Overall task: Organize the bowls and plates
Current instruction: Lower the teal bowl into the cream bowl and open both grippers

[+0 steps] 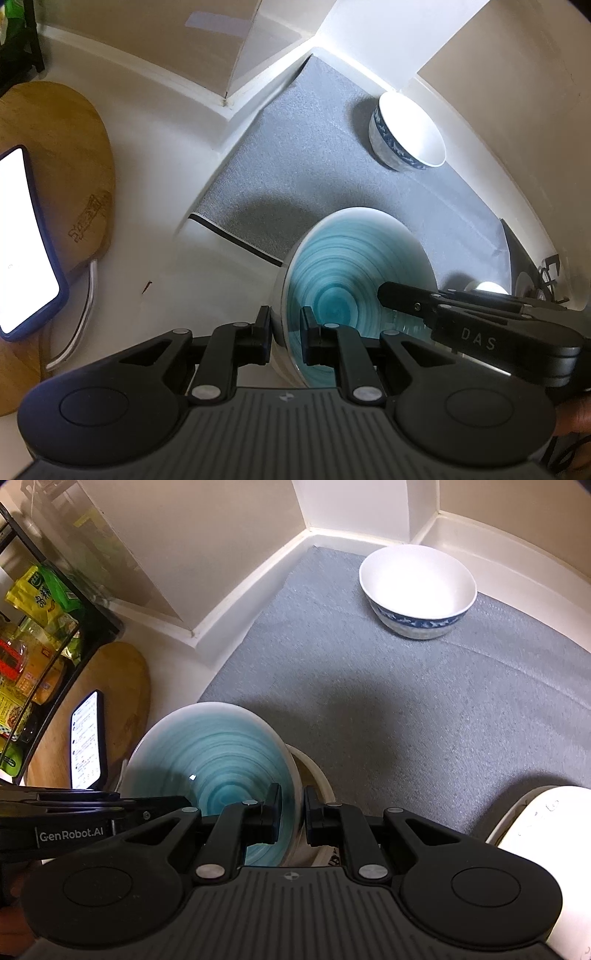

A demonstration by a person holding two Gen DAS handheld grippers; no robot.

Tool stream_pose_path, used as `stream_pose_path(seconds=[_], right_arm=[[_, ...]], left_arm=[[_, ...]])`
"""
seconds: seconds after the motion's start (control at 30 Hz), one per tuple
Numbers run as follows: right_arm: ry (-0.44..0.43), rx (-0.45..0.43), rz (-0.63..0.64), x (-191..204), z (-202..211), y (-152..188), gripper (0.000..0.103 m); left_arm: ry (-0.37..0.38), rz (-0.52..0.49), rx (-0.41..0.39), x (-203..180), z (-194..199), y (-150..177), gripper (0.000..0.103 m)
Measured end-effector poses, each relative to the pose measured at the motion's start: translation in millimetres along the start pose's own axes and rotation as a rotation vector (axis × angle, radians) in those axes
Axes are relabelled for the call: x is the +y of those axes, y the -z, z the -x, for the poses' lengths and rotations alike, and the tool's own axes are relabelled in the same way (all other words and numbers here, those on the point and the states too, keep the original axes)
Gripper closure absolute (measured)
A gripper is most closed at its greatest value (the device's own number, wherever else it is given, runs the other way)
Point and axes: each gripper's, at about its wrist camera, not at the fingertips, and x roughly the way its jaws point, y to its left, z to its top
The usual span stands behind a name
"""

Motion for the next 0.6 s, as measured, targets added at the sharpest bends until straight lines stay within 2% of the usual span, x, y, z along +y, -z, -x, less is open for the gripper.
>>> stream_pose_path(seconds=[0.6], right_arm=[[-0.002, 0.038, 0.001, -7.6, -12.1, 1.9, 0.089]], left_arm=[[-0.027, -0.048, -0.029, -11.8, -2.1, 4.9, 0.086]])
